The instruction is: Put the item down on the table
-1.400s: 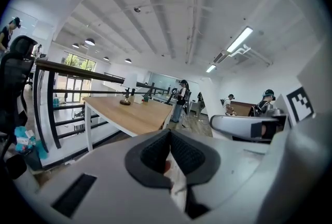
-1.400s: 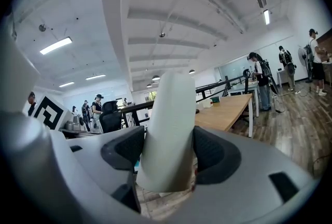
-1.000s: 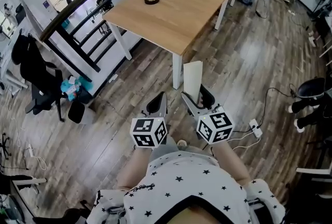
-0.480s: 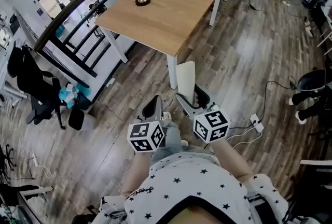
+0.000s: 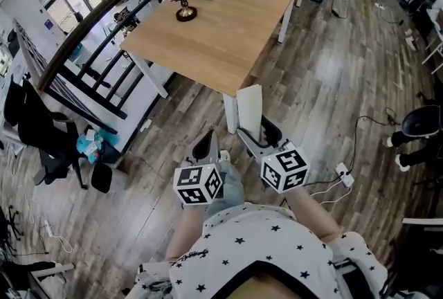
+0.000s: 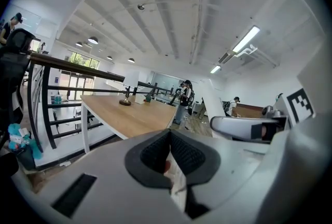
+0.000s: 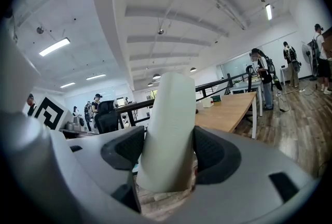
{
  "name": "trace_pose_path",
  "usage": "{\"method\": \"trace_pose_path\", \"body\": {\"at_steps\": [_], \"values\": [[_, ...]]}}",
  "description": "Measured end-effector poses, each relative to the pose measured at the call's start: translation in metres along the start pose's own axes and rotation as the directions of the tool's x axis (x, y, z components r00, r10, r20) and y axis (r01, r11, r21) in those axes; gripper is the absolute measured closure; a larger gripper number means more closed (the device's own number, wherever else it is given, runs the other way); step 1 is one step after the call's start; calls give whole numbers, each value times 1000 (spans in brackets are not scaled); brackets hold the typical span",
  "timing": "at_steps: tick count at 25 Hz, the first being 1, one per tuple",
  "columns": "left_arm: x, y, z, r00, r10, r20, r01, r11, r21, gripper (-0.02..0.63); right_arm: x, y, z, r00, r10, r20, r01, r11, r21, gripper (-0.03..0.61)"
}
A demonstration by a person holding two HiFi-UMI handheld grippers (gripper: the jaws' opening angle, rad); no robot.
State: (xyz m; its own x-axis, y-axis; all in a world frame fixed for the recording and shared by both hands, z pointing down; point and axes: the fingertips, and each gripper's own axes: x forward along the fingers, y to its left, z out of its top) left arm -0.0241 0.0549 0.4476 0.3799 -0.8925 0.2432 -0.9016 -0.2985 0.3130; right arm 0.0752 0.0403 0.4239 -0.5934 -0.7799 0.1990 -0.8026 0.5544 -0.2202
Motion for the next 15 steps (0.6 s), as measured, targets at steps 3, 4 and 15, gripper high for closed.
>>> {"method": "trace_pose_path", "body": {"at_steps": [3, 4, 15], "values": [[29, 15, 14, 1000, -14, 2, 14, 1000, -8, 601, 27, -15, 13, 1000, -13, 4, 13, 1000, -3, 287], [39, 19, 18, 1000, -19, 1, 19, 1000, -8, 601, 36, -20, 18, 1000, -18, 6, 18, 1000, -4, 287], [133, 75, 73, 998, -62, -12, 62, 998, -2, 601, 139, -57, 55, 999, -47, -12, 47, 999, 0, 287]]}}
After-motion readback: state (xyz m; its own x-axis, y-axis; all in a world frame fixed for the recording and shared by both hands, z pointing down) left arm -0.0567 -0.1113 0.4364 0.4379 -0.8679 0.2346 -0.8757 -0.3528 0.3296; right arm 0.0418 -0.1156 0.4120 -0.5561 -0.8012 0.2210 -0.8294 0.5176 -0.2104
